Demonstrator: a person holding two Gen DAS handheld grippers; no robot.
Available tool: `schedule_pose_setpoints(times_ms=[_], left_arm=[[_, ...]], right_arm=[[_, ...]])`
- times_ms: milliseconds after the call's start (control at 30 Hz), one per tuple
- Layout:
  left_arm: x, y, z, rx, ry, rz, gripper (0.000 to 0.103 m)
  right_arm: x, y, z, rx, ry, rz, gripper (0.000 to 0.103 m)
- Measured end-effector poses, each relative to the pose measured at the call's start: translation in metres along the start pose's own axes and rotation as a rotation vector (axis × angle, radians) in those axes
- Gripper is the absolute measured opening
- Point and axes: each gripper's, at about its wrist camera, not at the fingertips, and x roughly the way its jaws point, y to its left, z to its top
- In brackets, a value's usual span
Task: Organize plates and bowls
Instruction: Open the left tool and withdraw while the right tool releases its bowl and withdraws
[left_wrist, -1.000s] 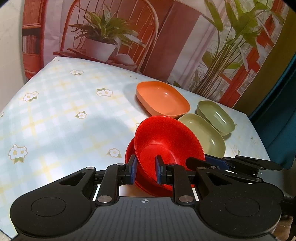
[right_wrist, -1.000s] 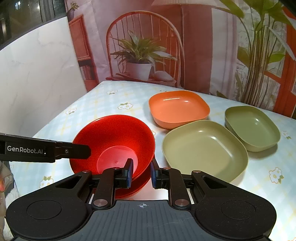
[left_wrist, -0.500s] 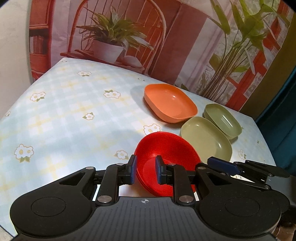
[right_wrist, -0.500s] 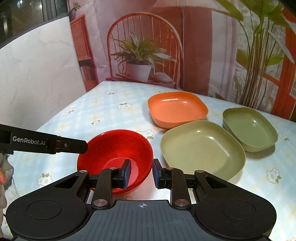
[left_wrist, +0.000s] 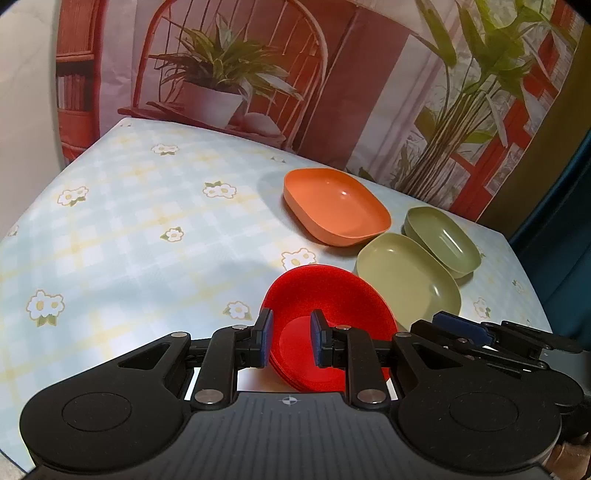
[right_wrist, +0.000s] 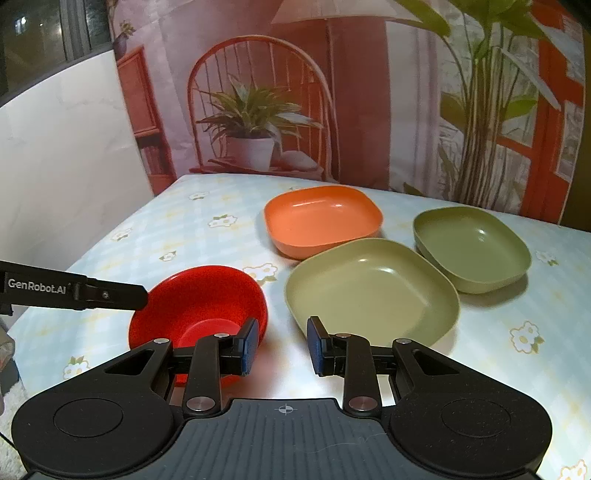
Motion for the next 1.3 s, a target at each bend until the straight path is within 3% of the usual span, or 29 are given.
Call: schedule_pose_setpoints(times_ms=[700, 1300], left_arm=[[0.000, -0.012, 0.025, 0.071, -0.015, 0.002, 0.023], [0.005, -0.016, 0.089, 0.128, -0.082, 0.010, 0.024]], right_arm=[[-0.005, -0.032, 0.006, 0.016, -0.024, -0.032, 0.027], [0.012, -0.059, 0.062, 0.020, -0.069, -0.025, 0.027]])
